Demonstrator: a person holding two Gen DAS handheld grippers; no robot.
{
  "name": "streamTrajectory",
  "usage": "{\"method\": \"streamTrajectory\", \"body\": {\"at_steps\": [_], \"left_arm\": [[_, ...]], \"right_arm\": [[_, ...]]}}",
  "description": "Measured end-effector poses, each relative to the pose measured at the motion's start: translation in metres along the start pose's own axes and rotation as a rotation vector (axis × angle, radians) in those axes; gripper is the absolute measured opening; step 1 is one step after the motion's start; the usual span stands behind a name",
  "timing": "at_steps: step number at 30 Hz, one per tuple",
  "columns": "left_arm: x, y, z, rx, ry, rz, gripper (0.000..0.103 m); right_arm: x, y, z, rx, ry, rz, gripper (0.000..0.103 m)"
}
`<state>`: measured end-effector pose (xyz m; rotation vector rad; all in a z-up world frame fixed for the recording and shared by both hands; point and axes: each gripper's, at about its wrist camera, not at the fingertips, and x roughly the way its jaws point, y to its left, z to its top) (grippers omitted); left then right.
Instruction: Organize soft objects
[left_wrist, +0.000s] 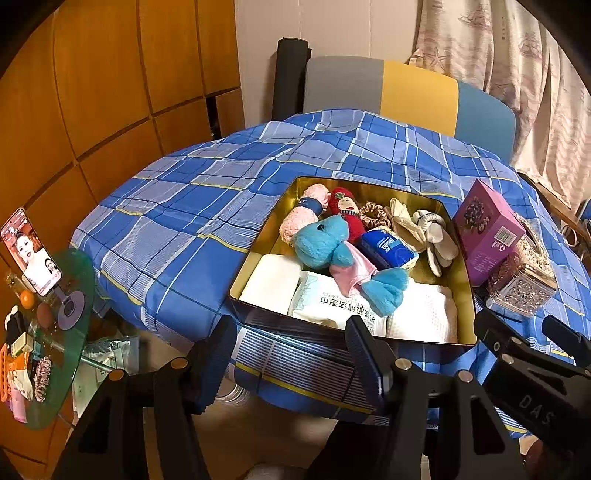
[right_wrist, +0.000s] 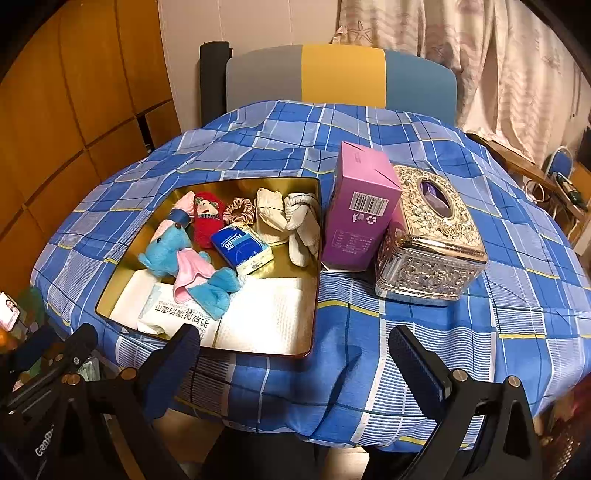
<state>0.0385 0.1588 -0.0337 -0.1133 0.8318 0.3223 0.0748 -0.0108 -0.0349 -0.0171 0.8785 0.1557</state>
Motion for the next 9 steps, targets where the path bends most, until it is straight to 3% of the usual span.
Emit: {"method": "streamTrajectory", "body": {"at_steps": [9], "left_arm": [[-0.0002,0.0004,-0.0008,0.010,-0.017,0.031,0.062]], "right_arm": [[0.0008,0.0001,-0.0005,0.005,0.002,0.009,0.103]]}}
